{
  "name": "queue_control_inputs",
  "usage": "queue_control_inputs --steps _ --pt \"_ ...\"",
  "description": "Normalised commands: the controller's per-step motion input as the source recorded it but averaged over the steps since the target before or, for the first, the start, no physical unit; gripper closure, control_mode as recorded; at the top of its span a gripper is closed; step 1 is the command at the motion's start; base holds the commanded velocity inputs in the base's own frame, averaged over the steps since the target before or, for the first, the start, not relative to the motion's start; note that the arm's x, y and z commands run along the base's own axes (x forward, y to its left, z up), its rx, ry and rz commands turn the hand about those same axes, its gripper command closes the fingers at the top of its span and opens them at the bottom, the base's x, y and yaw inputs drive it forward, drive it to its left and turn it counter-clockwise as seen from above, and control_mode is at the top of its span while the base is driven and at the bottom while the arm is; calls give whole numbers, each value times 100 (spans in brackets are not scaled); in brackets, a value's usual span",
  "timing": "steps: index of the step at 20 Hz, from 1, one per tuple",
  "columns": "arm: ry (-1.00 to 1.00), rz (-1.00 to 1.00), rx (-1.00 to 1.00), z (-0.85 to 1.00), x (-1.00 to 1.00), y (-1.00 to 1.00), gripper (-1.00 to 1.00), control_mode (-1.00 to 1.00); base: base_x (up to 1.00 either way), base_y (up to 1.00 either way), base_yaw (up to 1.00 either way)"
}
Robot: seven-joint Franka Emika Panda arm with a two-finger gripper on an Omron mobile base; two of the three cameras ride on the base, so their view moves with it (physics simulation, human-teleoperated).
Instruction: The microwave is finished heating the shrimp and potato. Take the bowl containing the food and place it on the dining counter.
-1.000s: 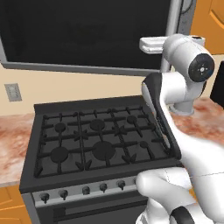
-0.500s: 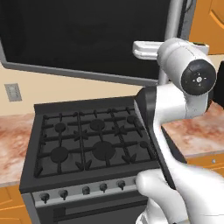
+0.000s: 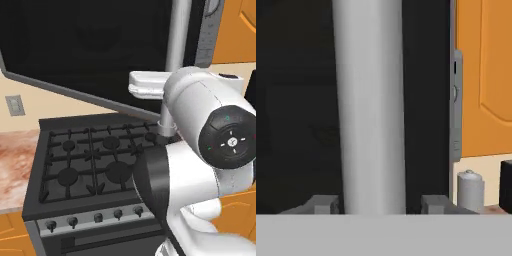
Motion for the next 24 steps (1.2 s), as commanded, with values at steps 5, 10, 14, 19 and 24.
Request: queue_control_inputs --steps 5,10,14,19,24 --pt "0 6 -3 -82 -100 22 -100 -100 0 0 0" --pt "-1 5 0 -25 -100 -37 -100 -100 0 0 0" --pt "0 4 9 12 -46 -100 -100 -100 0 0 0" --pt "4 11 19 33 1 -100 -100 -100 0 0 0" --pt "13 26 32 17 63 -91 -100 -100 0 0 0"
